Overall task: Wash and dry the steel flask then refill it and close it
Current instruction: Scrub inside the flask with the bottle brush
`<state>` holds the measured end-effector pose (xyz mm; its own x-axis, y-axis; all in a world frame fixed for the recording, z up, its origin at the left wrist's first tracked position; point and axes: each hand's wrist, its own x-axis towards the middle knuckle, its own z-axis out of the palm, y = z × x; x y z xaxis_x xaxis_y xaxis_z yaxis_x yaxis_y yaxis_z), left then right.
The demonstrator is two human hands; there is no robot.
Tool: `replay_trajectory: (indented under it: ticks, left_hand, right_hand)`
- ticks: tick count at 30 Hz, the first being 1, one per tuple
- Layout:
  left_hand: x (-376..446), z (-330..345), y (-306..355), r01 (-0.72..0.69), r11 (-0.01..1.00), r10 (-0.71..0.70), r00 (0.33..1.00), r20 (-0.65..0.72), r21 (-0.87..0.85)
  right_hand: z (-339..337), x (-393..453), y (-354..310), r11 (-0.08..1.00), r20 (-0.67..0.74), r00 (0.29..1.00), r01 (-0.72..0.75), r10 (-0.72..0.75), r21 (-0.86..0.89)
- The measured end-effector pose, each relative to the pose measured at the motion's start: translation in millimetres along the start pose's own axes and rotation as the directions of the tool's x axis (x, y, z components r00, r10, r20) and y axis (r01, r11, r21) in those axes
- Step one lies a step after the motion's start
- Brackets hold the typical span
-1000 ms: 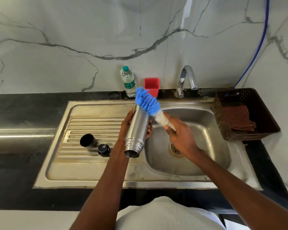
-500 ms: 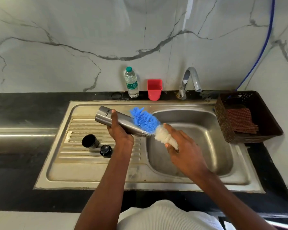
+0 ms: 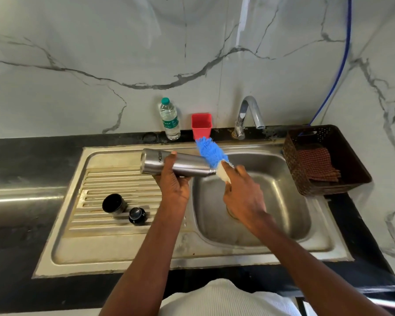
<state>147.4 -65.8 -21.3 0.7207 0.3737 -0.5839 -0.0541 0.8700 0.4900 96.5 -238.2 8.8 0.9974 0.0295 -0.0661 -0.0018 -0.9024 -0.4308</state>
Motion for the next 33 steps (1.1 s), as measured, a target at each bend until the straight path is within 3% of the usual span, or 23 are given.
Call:
replay_trajectory:
  ticks: [3,7,14,15,17,19,21,27,33]
  left_hand:
    - [12,8,16,-0.009,0.998,0.004,0.996,-0.09,-0.055]
    - [14,10,19,-0.013,0.995,0.0,0.991,-0.133,-0.097]
    - [-3,7,6,-0.029,0.997,0.023,0.996,0.09,0.065]
    - [-3,8,11,-0.025,0.997,0.017,0.992,0.123,0.067]
    - [2,7,23,0.014,1.0,-0.019,0.984,0.177,0.028]
    - [6,4,30,0.086,0.995,-0.073,0.971,0.227,-0.05]
    - [7,3,29,0.15,0.979,-0.111,0.96,0.258,-0.137]
    - [6,9,16,0.128,0.969,-0.069,0.961,0.267,-0.212]
    - [-5,7,9,0.032,0.998,-0.015,0.963,0.268,-0.061]
  right_hand:
    - [1,-33,5,0.992,0.019,0.998,0.058,-0.056,-0.116]
    - [4,-37,1,0.991,-0.009,0.999,0.041,-0.042,-0.126]
    - [-20,40,4,0.994,0.062,0.998,0.001,0.006,-0.109]
    - [-23,49,12,0.998,0.09,0.995,-0.028,0.033,-0.048]
    - [-28,64,30,0.954,0.23,0.967,-0.165,0.107,0.25]
    - [-29,69,46,0.701,0.459,0.875,-0.424,0.154,0.573]
    - [-22,67,59,0.394,0.597,0.798,-0.576,0.082,0.716]
    - [6,25,52,-0.202,0.719,0.667,-0.745,-0.195,0.636]
    - [2,26,32,-0.418,0.744,0.661,-0.707,-0.1,0.571]
